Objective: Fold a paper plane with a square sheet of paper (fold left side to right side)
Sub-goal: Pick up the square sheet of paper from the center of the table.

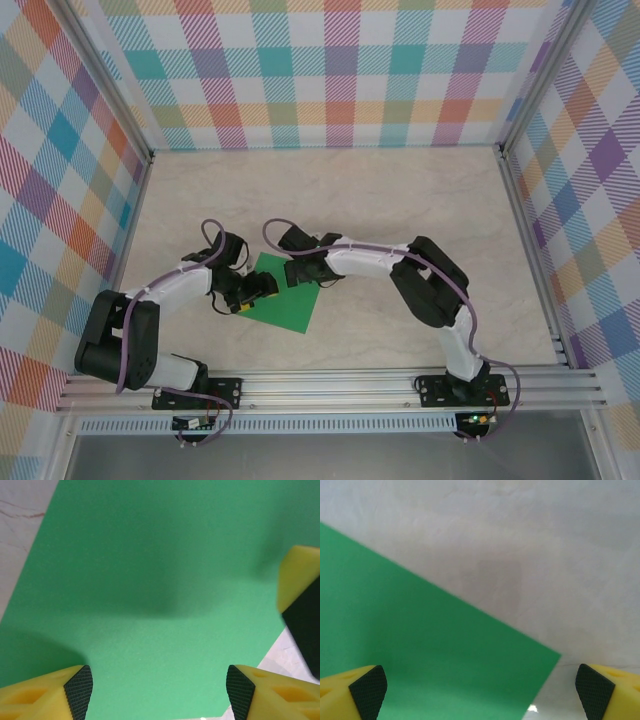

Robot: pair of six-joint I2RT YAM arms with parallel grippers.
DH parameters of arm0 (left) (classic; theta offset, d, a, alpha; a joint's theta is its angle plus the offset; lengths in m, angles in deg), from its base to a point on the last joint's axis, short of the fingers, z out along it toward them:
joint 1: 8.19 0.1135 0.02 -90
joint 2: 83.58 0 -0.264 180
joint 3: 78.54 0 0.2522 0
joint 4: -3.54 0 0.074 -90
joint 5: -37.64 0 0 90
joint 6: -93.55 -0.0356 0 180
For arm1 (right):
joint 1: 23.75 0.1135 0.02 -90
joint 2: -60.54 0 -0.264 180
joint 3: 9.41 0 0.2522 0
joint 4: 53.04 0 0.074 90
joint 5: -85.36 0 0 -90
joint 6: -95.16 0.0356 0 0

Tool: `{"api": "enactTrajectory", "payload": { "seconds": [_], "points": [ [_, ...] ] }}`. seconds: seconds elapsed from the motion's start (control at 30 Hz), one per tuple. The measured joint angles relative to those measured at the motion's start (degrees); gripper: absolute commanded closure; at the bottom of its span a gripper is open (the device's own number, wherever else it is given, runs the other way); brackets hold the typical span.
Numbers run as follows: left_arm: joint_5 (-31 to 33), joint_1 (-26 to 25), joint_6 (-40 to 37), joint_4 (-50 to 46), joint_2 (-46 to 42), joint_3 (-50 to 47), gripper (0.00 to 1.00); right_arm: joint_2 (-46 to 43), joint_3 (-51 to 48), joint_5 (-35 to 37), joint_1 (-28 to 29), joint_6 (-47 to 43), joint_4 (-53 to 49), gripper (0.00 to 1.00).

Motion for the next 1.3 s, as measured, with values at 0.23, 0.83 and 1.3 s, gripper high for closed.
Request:
{"api": "enactTrajectory", "payload": {
  "seconds": [0.23,0.83,1.3],
  "points": [
    [0.55,0.00,0.02,0.20,0.96,-0.04,0.28,1.18,1.92,-0.09,2.05,0.22,-1.18,0.00],
    [0.96,-0.09,0.39,1.05,-1.29,-0.66,0.28,0.79,2.16,-8.59,3.96,0.66,1.92,0.60],
    [3.78,-0.09,0.04,-5.07,-21.00,4.76,0.09,-17.66,-19.28,-25.40,-4.28,-0.85,20.52,0.76]
  ]
}}
